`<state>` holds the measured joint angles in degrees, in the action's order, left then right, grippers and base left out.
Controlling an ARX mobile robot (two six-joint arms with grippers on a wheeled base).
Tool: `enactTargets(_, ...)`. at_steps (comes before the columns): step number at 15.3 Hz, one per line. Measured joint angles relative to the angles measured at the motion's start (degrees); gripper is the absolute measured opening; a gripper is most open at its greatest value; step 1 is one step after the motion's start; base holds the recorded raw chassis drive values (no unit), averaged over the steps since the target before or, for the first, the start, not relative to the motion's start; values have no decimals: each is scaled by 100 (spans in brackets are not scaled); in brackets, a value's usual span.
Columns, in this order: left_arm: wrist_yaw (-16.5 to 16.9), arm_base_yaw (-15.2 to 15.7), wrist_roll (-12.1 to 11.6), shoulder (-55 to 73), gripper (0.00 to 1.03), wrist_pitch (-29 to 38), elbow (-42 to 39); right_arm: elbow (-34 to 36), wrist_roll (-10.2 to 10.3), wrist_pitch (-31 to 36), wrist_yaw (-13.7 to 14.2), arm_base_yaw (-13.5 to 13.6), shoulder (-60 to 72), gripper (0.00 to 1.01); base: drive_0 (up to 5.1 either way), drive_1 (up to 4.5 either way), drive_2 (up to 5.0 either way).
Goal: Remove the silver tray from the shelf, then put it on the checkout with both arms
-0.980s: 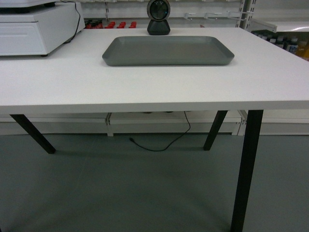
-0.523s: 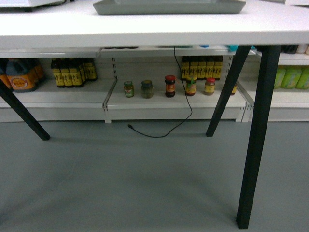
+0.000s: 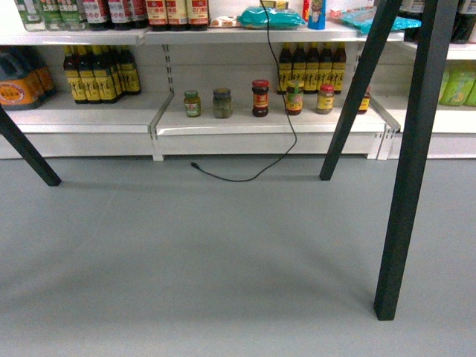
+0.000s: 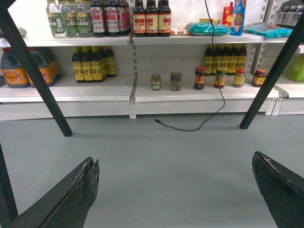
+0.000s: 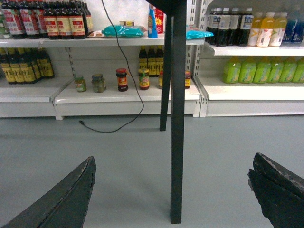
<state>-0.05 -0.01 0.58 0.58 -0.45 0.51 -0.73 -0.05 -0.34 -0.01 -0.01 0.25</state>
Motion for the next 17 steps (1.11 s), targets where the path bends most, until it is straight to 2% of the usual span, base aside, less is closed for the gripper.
enactTargets(17, 2, 0, -2, 0, 98, 17, 0, 0, 0, 7, 0, 0, 0, 98, 0, 0, 0)
